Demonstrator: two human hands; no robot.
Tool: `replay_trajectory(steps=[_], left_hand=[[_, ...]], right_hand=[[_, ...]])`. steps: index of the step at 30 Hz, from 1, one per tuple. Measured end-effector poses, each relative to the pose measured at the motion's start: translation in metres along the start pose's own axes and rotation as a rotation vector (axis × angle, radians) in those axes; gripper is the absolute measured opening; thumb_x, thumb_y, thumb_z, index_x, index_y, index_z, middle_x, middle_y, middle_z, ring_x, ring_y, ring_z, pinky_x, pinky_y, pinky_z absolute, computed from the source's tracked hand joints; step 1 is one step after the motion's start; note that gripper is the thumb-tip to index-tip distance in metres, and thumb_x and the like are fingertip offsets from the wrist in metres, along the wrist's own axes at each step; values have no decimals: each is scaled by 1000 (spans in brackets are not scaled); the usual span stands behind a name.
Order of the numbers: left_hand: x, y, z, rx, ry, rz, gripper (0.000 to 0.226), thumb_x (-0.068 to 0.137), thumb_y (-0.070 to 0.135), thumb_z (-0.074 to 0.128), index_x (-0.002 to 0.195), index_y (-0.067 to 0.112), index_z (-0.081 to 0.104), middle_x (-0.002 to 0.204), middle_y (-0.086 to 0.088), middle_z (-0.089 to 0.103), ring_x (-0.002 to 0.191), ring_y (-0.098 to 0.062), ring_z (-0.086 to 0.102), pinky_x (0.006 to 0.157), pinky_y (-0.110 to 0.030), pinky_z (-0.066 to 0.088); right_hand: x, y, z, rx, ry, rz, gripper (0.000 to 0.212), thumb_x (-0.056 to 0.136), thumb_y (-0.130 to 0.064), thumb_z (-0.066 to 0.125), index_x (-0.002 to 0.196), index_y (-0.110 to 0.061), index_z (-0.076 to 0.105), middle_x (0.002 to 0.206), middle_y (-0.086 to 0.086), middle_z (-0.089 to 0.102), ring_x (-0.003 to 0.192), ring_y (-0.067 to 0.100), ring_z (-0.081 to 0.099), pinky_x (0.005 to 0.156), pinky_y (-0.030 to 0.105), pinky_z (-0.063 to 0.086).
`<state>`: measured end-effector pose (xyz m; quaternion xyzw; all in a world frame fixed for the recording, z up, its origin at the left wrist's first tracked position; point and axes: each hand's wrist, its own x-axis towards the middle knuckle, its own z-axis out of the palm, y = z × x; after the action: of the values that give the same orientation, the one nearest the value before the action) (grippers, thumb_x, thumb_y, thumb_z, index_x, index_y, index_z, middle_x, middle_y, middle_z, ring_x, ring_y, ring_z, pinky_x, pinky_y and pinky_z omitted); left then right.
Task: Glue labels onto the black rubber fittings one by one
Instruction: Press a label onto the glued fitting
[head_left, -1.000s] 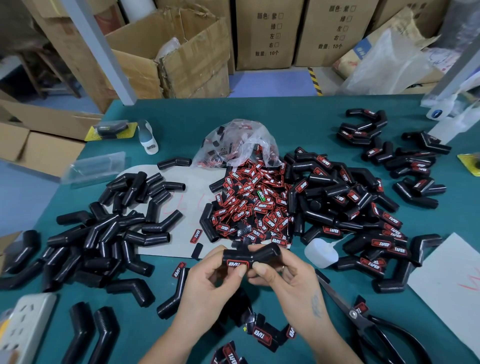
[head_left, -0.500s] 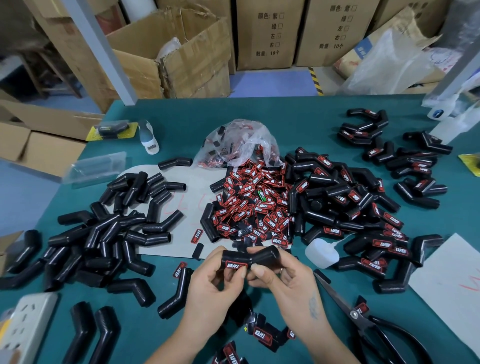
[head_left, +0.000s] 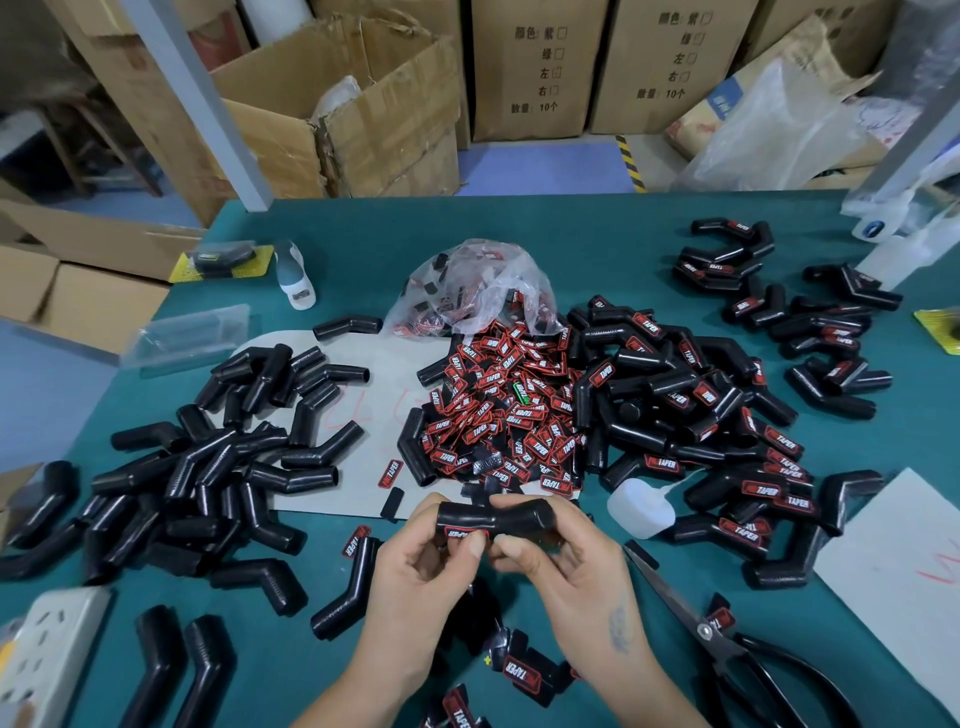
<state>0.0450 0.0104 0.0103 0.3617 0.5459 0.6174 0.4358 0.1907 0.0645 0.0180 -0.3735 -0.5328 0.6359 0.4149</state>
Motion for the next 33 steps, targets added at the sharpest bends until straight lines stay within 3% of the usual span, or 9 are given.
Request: replay_trajectory(steps=[6, 10, 12, 14, 19, 22, 28, 33], left_hand=[[-1, -3, 0, -20, 1, 18, 22, 88, 29, 72, 106, 18, 78, 104, -25, 60, 98, -29, 57, 90, -49, 46], [0, 1, 2, -23, -31, 29, 22, 91, 30, 71, 108, 19, 78, 100, -5, 64, 81, -8, 55, 74, -20, 46], [1, 3, 2, -18, -40, 32, 22, 92, 29, 72, 109, 17, 79, 103, -5, 64, 78, -6, 54, 70, -15, 45], [1, 4, 2, -23, -38, 33, 23, 92, 28, 72, 111, 16, 78, 106, -7, 65, 84, -8, 58, 74, -16, 47], [0, 0, 0, -21, -20, 45, 24, 91, 27, 72, 112, 16, 78, 112, -20, 64, 105, -28, 62, 94, -43, 51], [-1, 1, 0, -21, 4, 49, 24, 90, 26, 73, 111, 17, 79, 110, -20, 65, 104, -27, 63, 94, -34, 53], [2, 10, 1, 34, -63, 78, 21, 95, 25, 69, 111, 16, 79, 113, -10, 70, 113, -27, 66, 97, -26, 51], [2, 6, 0, 20, -27, 61, 25, 94, 26, 70, 112, 12, 78, 110, -20, 65, 107, -44, 58, 95, -36, 50]], right_hand=[[0, 2, 1, -22, -7, -14, 27, 93, -39, 75, 119, -34, 76, 114, 6, 74, 100, 31, 75, 83, 38, 64], [1, 3, -1, -22, -3, -19, 26, 94, -40, 75, 120, -34, 75, 114, 6, 74, 100, 30, 75, 82, 35, 63], [2, 5, -2, -30, -5, -22, 27, 95, -40, 75, 121, -33, 75, 114, 6, 74, 99, 30, 75, 82, 36, 63], [2, 6, -3, -30, -11, -21, 29, 95, -42, 75, 122, -32, 74, 115, 6, 73, 99, 30, 76, 82, 36, 63], [1, 11, -3, -39, -32, -22, 27, 96, -34, 74, 124, -31, 74, 118, 7, 72, 100, 34, 75, 85, 47, 64], [1, 11, -2, -36, -32, -19, 26, 96, -30, 73, 122, -31, 75, 117, 7, 72, 100, 34, 76, 85, 47, 64], [3, 5, -4, 10, -22, -5, 26, 96, -28, 72, 122, -31, 75, 114, 8, 75, 100, 31, 75, 81, 35, 63], [2, 6, -1, -3, -28, -4, 27, 96, -35, 75, 122, -32, 75, 114, 7, 74, 100, 31, 75, 81, 36, 64]])
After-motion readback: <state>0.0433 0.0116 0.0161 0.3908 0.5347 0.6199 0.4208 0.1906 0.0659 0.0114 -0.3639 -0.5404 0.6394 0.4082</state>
